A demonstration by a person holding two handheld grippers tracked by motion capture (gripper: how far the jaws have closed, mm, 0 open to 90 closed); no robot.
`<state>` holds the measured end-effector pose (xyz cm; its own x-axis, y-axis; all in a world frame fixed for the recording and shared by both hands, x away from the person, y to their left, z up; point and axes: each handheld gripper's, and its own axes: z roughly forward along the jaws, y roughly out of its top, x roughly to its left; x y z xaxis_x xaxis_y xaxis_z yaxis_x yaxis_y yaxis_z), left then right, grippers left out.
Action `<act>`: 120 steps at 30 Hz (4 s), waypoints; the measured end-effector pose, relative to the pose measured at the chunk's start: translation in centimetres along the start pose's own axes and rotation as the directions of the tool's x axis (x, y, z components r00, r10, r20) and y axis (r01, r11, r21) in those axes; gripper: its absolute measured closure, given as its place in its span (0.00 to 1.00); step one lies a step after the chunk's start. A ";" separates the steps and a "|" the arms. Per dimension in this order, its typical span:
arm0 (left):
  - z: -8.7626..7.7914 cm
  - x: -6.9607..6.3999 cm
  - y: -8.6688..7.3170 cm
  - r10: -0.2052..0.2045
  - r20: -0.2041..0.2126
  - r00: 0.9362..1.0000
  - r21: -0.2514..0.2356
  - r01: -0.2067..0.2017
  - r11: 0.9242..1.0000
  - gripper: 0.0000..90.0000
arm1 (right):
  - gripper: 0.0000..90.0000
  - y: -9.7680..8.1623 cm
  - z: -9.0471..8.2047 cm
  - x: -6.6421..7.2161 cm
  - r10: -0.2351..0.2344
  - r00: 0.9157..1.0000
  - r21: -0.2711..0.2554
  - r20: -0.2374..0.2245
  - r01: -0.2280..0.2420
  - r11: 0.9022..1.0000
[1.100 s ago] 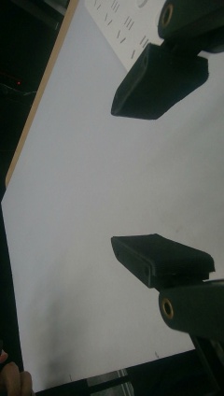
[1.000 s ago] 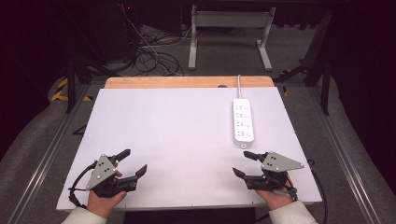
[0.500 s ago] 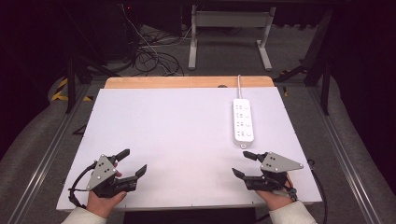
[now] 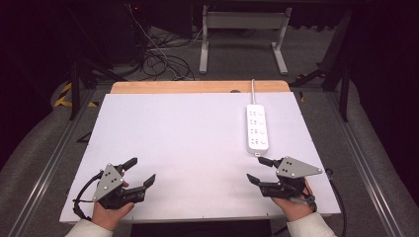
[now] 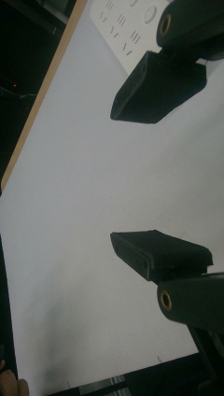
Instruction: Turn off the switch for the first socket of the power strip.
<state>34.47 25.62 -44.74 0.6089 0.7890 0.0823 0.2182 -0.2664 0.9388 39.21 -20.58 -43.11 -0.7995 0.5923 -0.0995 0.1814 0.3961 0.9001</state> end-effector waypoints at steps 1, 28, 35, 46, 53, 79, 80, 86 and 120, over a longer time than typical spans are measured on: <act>0.0 0.0 0.0 0.001 0.000 1.000 0.001 -0.001 1.000 0.25 | 0.39 0.1 0.0 0.0 -0.001 1.000 0.004 0.003 0.001 1.000; 0.0 0.0 0.0 0.001 -0.006 1.000 0.005 -0.001 1.000 0.25 | 1.00 3.9 -0.1 -2.1 0.014 1.000 0.049 0.019 -0.015 0.999; 0.0 0.0 0.0 0.001 -0.006 1.000 0.005 0.000 1.000 0.25 | 1.00 5.2 0.3 -3.0 0.004 1.000 0.108 0.023 -0.006 0.994; 0.1 0.1 0.0 0.001 -0.010 1.000 0.005 -0.001 1.000 0.25 | 1.00 7.1 1.2 -5.0 0.011 0.999 0.136 0.044 -0.017 0.991; 0.1 0.1 0.0 0.001 -0.011 1.000 0.007 -0.001 1.000 0.25 | 1.00 7.9 2.1 -6.5 0.020 0.998 0.142 0.058 -0.028 0.989; 0.0 0.1 0.0 0.004 -0.008 1.000 0.002 -0.004 1.000 0.27 | 1.00 9.0 6.1 -12.4 0.097 0.979 0.161 0.179 -0.126 0.979; 0.0 0.0 0.0 0.001 -0.010 1.000 0.001 -0.001 1.000 0.27 | 1.00 9.0 6.1 -12.4 0.097 0.979 0.161 0.179 -0.126 0.979; 0.0 0.1 -0.1 -0.001 -0.013 1.000 0.008 0.001 1.000 0.28 | 1.00 8.7 8.2 -14.5 0.101 0.969 0.207 0.226 -0.149 0.967; 0.1 0.3 -0.3 -0.017 -0.035 0.999 0.027 0.018 0.999 0.28 | 1.00 4.5 13.4 -19.9 0.185 0.925 0.316 0.332 -0.293 0.902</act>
<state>34.67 25.81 -45.04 0.5783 0.8121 0.0778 0.2498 -0.2671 0.9307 63.62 -21.23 -42.75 -0.5164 0.8538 -0.0662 0.5790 0.4050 0.7076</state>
